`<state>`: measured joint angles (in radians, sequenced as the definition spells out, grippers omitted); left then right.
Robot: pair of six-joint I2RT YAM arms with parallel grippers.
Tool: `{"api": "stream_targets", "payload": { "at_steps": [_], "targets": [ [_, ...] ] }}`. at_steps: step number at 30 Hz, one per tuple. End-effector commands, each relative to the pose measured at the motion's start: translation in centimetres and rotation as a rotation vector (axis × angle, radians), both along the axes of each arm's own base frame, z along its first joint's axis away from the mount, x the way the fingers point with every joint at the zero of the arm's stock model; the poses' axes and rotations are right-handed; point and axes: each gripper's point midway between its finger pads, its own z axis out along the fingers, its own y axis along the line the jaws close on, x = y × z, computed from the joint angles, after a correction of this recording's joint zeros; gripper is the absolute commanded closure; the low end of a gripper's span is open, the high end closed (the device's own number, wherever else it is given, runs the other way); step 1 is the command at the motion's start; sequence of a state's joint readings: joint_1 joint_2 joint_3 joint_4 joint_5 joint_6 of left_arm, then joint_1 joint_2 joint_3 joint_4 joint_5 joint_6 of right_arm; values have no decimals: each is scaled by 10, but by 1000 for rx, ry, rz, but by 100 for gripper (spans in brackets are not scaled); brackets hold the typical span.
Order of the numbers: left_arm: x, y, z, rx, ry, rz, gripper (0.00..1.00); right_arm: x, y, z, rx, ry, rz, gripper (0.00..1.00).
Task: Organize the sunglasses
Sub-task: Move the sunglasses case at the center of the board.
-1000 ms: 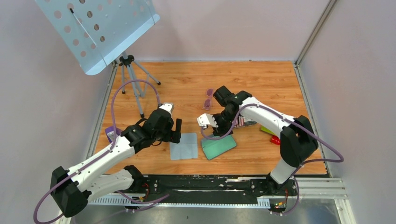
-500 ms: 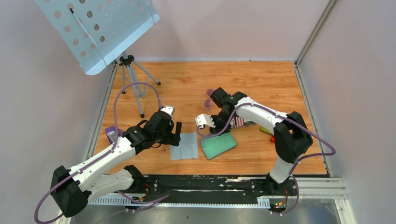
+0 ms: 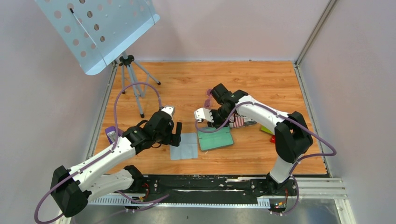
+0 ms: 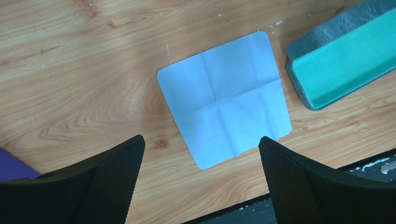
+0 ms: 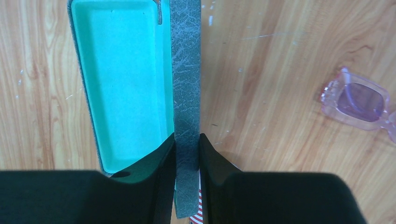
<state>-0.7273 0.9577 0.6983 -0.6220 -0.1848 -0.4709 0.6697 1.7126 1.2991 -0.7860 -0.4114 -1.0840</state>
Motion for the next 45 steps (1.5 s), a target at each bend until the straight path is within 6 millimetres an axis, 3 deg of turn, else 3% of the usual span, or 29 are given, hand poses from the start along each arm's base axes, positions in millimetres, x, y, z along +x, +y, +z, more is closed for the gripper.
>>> {"api": "stream_targets", "payload": {
  "at_steps": [1,8,13,20,29,38,41,45],
  "targets": [
    [1,0,-5,1,2,-7,4,25,4,19,37,-71,-71,76],
    [1,-1,-7,3,7,-10,4,64,3,26,39,-159,-137,77],
    [0,-1,-9,8,13,-11,4,81,12,26,70,-158,-166,77],
    [0,0,-11,15,16,-11,4,90,23,22,102,-154,-175,76],
    [1,1,-12,25,20,-8,4,94,14,0,46,-181,-148,75],
    [2,0,-10,27,15,-7,4,94,13,0,47,-174,-170,61],
    [3,2,-8,34,14,9,4,94,14,11,70,-179,-187,56],
    [4,13,-4,56,11,75,5,86,19,50,152,-190,-212,48]
  ]
}}
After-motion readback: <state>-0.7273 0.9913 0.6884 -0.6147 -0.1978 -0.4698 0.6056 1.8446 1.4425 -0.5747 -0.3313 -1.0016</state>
